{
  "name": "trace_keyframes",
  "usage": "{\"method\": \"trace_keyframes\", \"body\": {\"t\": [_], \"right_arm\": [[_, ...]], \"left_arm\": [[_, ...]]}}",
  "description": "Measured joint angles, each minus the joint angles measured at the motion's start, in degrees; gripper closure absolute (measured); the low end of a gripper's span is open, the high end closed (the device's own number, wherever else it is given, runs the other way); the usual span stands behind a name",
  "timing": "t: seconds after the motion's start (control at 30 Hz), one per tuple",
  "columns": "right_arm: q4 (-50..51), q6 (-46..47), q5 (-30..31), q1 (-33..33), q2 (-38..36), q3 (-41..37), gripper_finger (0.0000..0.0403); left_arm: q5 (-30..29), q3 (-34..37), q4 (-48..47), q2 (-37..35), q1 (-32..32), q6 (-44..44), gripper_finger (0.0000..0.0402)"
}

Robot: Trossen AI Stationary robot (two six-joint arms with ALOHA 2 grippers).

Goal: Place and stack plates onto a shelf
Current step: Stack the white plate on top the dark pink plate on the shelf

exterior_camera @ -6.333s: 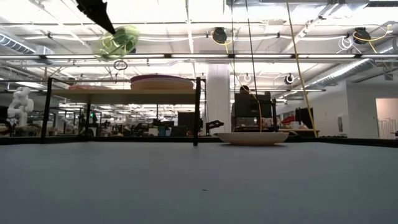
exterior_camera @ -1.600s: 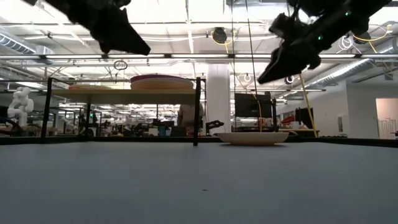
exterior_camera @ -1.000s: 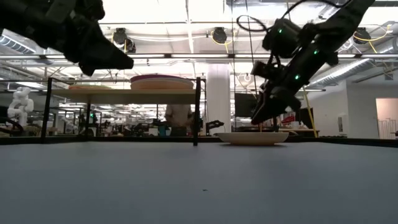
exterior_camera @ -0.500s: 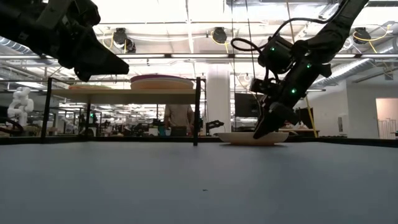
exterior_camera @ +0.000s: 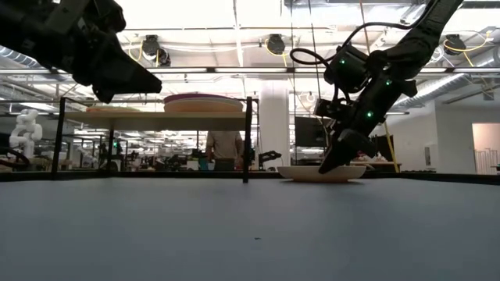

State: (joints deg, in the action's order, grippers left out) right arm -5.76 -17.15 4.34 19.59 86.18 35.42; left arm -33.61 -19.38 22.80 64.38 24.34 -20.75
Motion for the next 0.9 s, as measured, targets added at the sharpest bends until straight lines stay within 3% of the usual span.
{"method": "trace_keyframes", "body": {"t": [0.33, 0.6, 0.9], "right_arm": [[0.0, 0.9, 0.3, 0.1, 0.0, 0.0, 0.0327], [0.4, 0.8, 0.1, 0.3, 0.0, -0.3, 0.0394], [0.9, -1.4, 1.0, -0.7, -2.0, -0.5, 0.0400]], "left_arm": [[0.0, 0.0, 0.0, 0.0, 0.7, 0.0, 0.0334], [0.0, 0.0, 1.6, 0.0, 0.6, 1.1, 0.0334], [0.0, 0.0, 1.5, 0.0, 0.6, 1.2, 0.0334]]}}
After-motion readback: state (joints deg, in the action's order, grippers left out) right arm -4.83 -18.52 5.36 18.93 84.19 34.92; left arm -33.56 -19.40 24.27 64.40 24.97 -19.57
